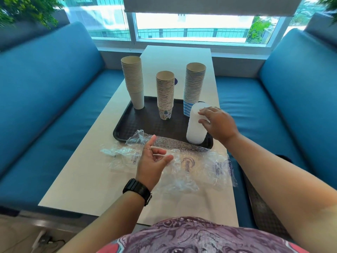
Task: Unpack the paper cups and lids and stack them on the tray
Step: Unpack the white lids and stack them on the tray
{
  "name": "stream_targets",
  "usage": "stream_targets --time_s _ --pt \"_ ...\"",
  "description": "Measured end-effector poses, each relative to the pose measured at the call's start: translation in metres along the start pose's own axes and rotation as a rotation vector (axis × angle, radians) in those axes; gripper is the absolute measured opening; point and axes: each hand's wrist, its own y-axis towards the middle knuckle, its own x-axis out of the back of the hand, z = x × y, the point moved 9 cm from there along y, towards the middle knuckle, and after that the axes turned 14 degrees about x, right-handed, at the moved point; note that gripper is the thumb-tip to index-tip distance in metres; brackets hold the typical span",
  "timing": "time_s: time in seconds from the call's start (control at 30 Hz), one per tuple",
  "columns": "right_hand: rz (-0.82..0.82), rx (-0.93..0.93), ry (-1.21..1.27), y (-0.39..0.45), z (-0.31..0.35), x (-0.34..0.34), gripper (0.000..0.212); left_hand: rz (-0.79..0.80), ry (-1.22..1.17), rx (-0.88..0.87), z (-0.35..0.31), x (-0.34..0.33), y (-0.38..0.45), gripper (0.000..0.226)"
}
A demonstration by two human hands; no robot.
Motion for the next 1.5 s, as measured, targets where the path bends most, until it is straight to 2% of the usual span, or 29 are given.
stream_targets --time_s 0.27,0.43,0.5,0.57,0.67,0.77,0.83,0.9,0.93,0.97,1.03,1.13,1.23,1.3,1.37,1.4,1.43,1.5 --pt "-0.004 0.022 -0.008 0.002 0.002 0.002 0.032 0.007 -0.082 0.002 -0.004 0.006 -0.003 0.074" --pt "-0.244 0.01 0.055 -0.008 0.014 0.022 0.033 -0.046 -0.149 0.017 -0.002 0.02 0.002 0.066" --pt "-0.382 -0.027 0.112 -0.02 0.023 0.032 0.028 -0.063 -0.194 0.029 -0.001 0.027 0.005 0.062" --pt "-0.412 -0.095 0.246 -0.033 0.035 0.029 0.019 -0.075 -0.25 0.052 0.0 0.032 0.008 0.057" --pt "-0.165 -0.316 0.708 -0.05 0.052 -0.014 0.014 -0.071 -0.436 0.1 0.0 0.038 0.014 0.047" --pt "0.069 -0.459 1.199 -0.066 0.075 -0.06 0.048 -0.082 -0.638 0.174 0.0 0.047 0.02 0.041" --pt "0.166 -0.531 1.472 -0.076 0.089 -0.081 0.073 -0.083 -0.748 0.237 0.003 0.052 0.024 0.043" --pt "0.223 -0.532 1.651 -0.083 0.101 -0.094 0.097 -0.089 -0.84 0.29 0.007 0.057 0.025 0.043" --pt "0.236 -0.523 1.697 -0.084 0.106 -0.098 0.101 -0.096 -0.866 0.314 0.01 0.06 0.025 0.042" --pt "0.236 -0.516 1.706 -0.085 0.11 -0.1 0.099 -0.102 -0.882 0.339 0.013 0.061 0.025 0.04" --pt "0.195 -0.512 1.63 -0.082 0.113 -0.103 0.078 -0.096 -0.874 0.361 0.018 0.063 0.026 0.035" --pt "0.016 -0.581 1.486 -0.074 0.11 -0.099 0.048 -0.098 -0.757 0.33 0.017 0.062 0.022 0.023" --pt "-0.108 -0.608 1.309 -0.07 0.102 -0.093 0.026 -0.022 -0.58 0.284 0.009 0.056 0.014 0.037" --pt "-0.134 -0.589 1.194 -0.068 0.099 -0.09 0.025 0.087 -0.365 0.274 0.005 0.047 0.011 0.053" --pt "-0.174 -0.582 1.105 -0.067 0.101 -0.085 0.026 0.104 -0.082 0.265 0.009 0.043 0.01 0.075" --pt "-0.211 -0.574 1.069 -0.066 0.102 -0.082 0.027 0.069 0.032 0.241 0.011 0.045 0.012 0.072" --pt "-0.248 -0.57 1.027 -0.066 0.102 -0.077 0.027 0.016 0.087 0.214 0.012 0.049 0.014 0.056" --pt "-0.329 -0.582 0.91 -0.068 0.095 -0.066 0.028 -0.09 0.108 0.18 0.011 0.062 0.017 0.038"
